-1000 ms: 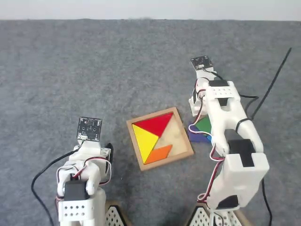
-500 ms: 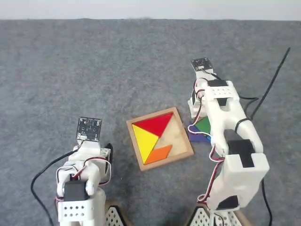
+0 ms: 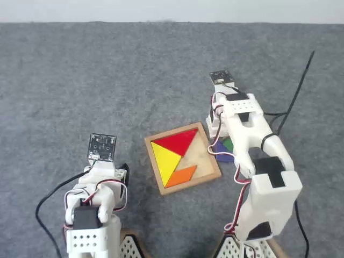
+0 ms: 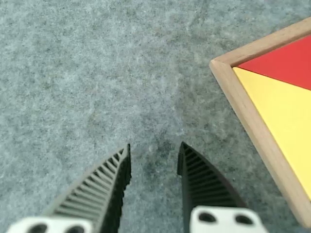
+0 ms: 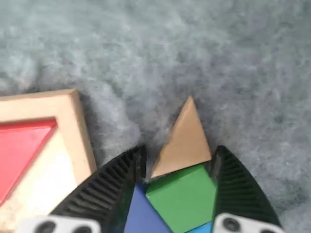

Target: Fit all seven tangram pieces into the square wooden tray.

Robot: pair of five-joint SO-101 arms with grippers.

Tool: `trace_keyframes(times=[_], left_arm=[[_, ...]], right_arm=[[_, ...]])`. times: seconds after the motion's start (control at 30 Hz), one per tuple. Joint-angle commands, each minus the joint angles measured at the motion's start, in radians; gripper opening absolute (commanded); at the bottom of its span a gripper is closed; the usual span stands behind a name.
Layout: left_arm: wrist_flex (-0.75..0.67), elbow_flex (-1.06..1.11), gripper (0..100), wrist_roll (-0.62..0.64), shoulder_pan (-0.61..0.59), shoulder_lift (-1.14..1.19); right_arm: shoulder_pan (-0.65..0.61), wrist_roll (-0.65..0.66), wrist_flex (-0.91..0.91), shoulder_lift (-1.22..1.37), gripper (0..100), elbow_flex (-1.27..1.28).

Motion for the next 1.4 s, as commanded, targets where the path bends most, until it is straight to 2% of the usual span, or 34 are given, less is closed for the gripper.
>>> trace_keyframes(times=[0.0, 0.33, 0.53, 0.87, 0.97, 1.17, 1.37], left_arm=[[0.009, -0.008, 15, -0.006, 0.002, -0.028], [0.009, -0.008, 15, -0.006, 0.002, -0.028], [0.009, -0.008, 15, -0.006, 0.002, -0.028], [0.009, -0.008, 15, -0.006, 0.002, -0.028], [0.009, -0.008, 15, -0.006, 0.002, -0.028], [0.009, -0.008, 15, -0.006, 0.002, -0.028], [0.009, -0.008, 15, -0.006, 0.002, -0.028]], right_arm=[[0.041, -0.012, -0.007, 0.041, 20.5, -0.109], [0.039, -0.012, 0.053, 0.065, 19.0, -0.161], [0.039, -0.009, 0.05, -0.039, 14.7, -0.13], [0.035, 0.005, -0.025, -0.194, 13.9, 0.008], [-0.008, 0.064, -0.033, -0.252, 13.9, 0.049], [-0.182, 0.215, -0.136, -0.39, 13.9, 0.229], [-0.28, 0.423, -0.216, -0.556, 13.9, 0.42]])
